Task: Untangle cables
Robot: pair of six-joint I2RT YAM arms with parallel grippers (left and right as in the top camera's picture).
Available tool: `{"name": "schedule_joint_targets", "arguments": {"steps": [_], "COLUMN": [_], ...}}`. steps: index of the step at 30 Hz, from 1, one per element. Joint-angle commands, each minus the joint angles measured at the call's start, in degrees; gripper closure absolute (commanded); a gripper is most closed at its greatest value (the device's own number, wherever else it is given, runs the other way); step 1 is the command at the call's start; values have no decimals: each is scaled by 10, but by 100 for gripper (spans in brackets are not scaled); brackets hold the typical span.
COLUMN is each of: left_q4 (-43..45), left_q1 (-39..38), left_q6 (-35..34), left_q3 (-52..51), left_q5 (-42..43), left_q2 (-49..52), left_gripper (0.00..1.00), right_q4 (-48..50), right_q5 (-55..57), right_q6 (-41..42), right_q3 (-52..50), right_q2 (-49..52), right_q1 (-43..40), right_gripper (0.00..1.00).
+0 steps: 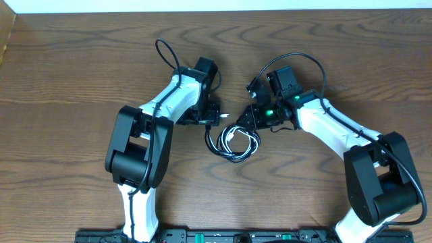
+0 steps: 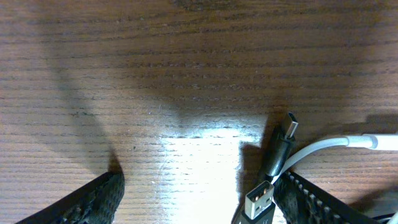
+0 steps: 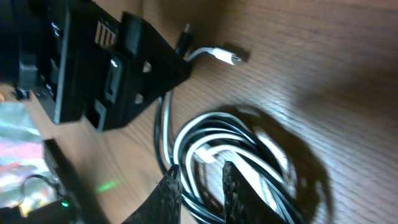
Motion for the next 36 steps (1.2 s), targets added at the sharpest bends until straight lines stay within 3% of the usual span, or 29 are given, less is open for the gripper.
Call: {"name": "schedule_joint_targets", "arguments": {"steps": [1,13,21,31,36], "left_q4": [-10,-10,-10,-9,-9], "left_q1": [5,12,12,12,12], "left_q6": [13,13,13,13,13], "left_q3": [-23,-23,-23,-23,-23], "left_q5": [5,38,38,38,38], "left_q2": [30,23,23,23,23], "left_gripper": [18,18,18,18,18], "right_q4": [2,70,134,206,247], "right_q5": [-4,74,108,148,162], "right_q6": [68,218,255,308,309], "right_q3": [2,-60,-107,-139,-139], "right_q2": [-13,-1,0,1,1], "right_q1": [14,53,53,77,108], "right_gripper": [86,85,78,82,73]}}
